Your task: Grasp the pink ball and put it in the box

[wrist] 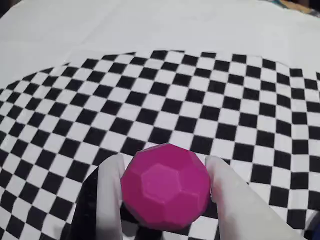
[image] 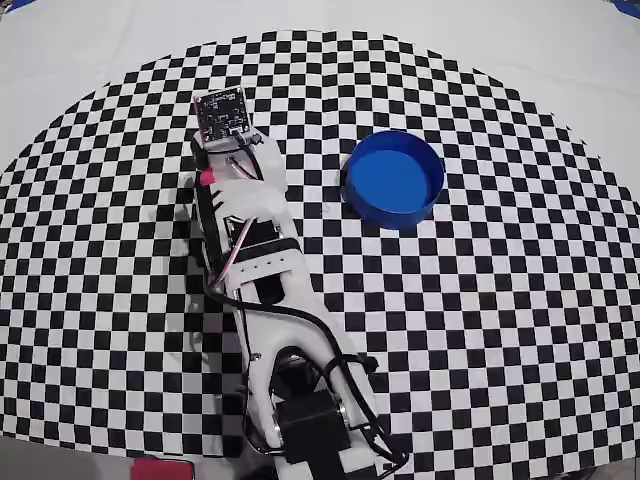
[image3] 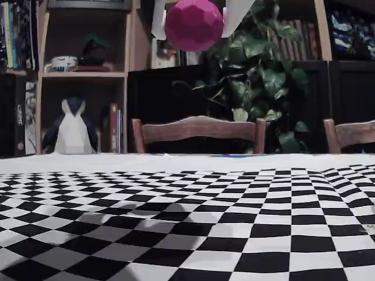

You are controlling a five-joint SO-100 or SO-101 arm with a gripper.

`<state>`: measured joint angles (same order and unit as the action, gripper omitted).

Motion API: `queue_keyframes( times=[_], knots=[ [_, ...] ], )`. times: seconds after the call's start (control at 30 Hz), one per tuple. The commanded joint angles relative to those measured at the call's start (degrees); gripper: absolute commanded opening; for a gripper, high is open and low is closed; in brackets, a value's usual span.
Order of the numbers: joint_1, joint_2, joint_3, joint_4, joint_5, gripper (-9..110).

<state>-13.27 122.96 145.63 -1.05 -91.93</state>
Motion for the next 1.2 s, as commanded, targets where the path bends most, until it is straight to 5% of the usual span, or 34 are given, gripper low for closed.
queue_keyframes(
  times=[0.0,1.17],
  knots=[
    [1.41,2.55,-0.09,0.00,0.18,0],
    [14.15,6.06,3.25,-0.26,0.18,0]
  ],
)
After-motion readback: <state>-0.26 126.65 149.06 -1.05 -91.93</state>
